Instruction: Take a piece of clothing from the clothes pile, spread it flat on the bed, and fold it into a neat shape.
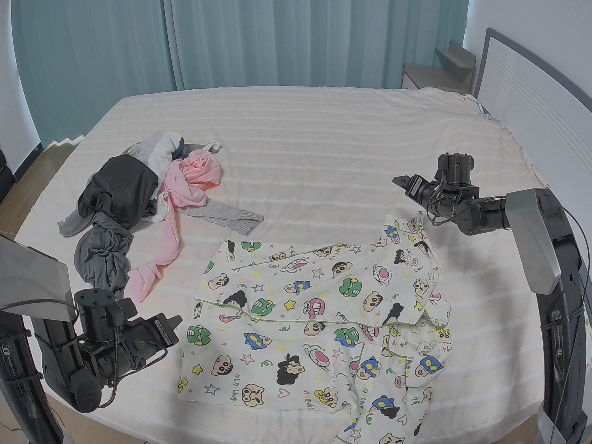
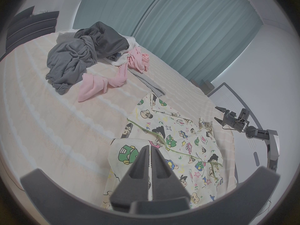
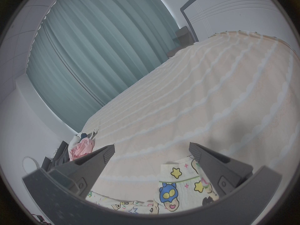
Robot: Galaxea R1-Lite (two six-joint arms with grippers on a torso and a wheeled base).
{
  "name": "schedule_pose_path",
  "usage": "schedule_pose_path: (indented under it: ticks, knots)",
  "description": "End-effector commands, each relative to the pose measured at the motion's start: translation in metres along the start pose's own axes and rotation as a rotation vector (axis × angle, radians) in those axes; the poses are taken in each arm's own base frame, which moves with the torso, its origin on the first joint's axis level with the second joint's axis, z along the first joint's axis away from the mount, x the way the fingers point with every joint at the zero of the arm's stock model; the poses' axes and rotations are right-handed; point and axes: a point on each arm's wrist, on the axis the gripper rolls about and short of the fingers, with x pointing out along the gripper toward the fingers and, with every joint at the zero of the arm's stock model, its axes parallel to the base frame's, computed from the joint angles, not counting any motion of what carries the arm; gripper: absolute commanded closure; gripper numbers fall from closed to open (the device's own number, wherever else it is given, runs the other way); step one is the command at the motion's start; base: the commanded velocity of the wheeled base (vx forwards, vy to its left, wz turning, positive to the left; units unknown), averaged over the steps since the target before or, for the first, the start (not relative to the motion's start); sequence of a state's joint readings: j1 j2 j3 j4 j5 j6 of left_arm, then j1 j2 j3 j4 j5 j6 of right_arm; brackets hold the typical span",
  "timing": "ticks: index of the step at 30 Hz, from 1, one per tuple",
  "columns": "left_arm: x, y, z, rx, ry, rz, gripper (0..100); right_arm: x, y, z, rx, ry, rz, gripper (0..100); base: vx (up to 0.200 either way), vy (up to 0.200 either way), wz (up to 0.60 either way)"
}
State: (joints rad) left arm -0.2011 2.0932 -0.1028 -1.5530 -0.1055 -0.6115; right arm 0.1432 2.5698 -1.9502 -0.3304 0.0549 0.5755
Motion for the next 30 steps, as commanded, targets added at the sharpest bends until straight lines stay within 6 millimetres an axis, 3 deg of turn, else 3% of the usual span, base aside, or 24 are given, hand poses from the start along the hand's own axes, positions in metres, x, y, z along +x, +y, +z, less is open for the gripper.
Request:
schedule_pose_path:
  ticks: [1, 14, 22, 25, 30]
  knots:
    - [0.001, 0.0, 0.002, 0.0, -0.014, -0.007, 100, -0.014, 0.003, 0.004, 0.0, 0.026, -0.01, 0, 0.0, 0.0, 0.0]
    - [0.001, 0.001, 0.002, -0.002, -0.015, -0.004, 100, -0.033, -0.011, -0.022, -0.043, 0.187, -0.011, 0, 0.0, 0.0, 0.0]
    - [0.002, 0.002, 0.001, -0.002, -0.01, 0.0, 100, -0.028, -0.013, -0.038, -0.045, 0.227, -0.02, 0, 0.0, 0.0, 0.0]
    - [0.002, 0.001, 0.001, -0.002, -0.011, -0.001, 100, -0.021, -0.02, -0.053, -0.065, 0.255, -0.039, 0, 0.0, 0.0, 0.0]
    - [0.002, 0.002, 0.001, -0.002, -0.01, 0.0, 100, -0.008, -0.032, -0.062, -0.077, 0.231, -0.102, 0, 0.0, 0.0, 0.0]
